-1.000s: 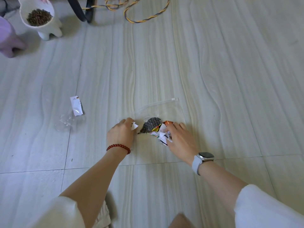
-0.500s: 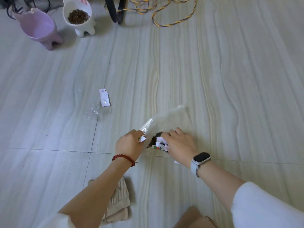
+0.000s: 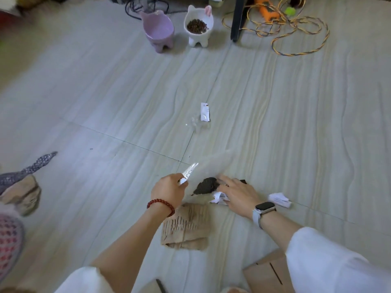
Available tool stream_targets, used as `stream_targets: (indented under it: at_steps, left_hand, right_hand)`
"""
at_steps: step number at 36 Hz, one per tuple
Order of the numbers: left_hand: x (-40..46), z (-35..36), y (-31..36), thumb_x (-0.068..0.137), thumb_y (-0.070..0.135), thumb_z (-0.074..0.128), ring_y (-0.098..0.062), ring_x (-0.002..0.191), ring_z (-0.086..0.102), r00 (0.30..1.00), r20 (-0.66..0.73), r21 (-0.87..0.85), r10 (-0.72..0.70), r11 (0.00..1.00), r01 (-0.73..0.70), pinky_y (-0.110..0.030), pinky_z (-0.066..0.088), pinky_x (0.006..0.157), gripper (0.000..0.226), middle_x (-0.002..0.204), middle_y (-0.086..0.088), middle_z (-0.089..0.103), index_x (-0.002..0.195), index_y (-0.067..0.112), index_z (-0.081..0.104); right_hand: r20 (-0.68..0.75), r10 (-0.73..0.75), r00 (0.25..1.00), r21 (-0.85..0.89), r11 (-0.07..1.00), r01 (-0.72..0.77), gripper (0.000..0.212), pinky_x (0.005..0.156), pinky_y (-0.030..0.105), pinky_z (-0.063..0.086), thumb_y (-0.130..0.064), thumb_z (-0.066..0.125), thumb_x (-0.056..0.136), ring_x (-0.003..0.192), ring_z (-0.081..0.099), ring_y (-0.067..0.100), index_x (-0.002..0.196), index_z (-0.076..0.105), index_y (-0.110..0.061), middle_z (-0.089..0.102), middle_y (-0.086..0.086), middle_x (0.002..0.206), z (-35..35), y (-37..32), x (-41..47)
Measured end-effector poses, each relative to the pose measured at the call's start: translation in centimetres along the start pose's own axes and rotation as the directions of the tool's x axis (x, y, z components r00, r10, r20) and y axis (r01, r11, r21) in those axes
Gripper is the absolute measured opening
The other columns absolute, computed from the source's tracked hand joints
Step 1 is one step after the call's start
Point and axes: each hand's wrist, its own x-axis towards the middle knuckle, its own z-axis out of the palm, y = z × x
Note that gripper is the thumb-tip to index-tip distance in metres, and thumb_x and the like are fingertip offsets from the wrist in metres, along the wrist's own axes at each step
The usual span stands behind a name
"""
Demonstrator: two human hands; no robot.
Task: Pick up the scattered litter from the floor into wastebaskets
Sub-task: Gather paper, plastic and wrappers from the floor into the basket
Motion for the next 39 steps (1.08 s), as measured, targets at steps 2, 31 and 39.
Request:
stream_targets:
  at_steps: [2, 31, 39]
  left_hand:
    - [-0.7, 0.1, -1.1, 0.090, 0.022, 0.048, -0.020, 0.063, 0.047, 0.999, 0.007, -0.018, -0.031, 0.999, 0.032, -0.024, 0.033, 0.051, 0.021, 0.064, 0.001, 0.050, 0.070, 0.018, 0.051]
    - [-2.8, 1.0, -2.7, 0.090, 0.018, 0.050, -0.021, 0.059, 0.046, 0.968, -0.236, -0.174, -0.084, 0.984, 0.043, -0.023, 0.029, 0.047, 0.017, 0.068, 0.002, 0.049, 0.077, 0.015, 0.060]
    - [-2.8, 0.9, -0.6, 0.074, 0.004, 0.065, -0.025, 0.065, 0.053, 0.873, -0.425, 0.077, 0.237, 0.971, -0.226, -0.025, 0.037, 0.042, 0.009, 0.084, -0.009, 0.057, 0.075, 0.005, 0.057]
  right_hand:
    - [-0.033, 0.000, 0.999, 0.002, 1.000, 0.000, 0.032, 0.071, 0.028, 0.030, -0.019, 0.044, 0.092, 0.117, 0.043, 0.020, 0.124, 0.048, -0.021, 0.027, -0.013, 0.147, 1.0, -1.2, -0.2]
    - [-0.131, 0.407, 0.904, 0.075, 0.913, -0.401, 0.052, 0.072, 0.034, 0.040, -0.031, 0.048, 0.092, 0.109, 0.053, 0.027, 0.139, 0.027, -0.024, 0.055, 0.000, 0.125, -1.5, 0.1, -3.8]
    - [0.106, 0.753, 0.649, 0.129, 0.637, -0.760, 0.030, 0.077, 0.029, 0.038, -0.034, 0.047, 0.092, 0.109, 0.055, 0.027, 0.112, 0.048, -0.012, 0.058, 0.009, 0.116, -0.3, 4.5, -6.9]
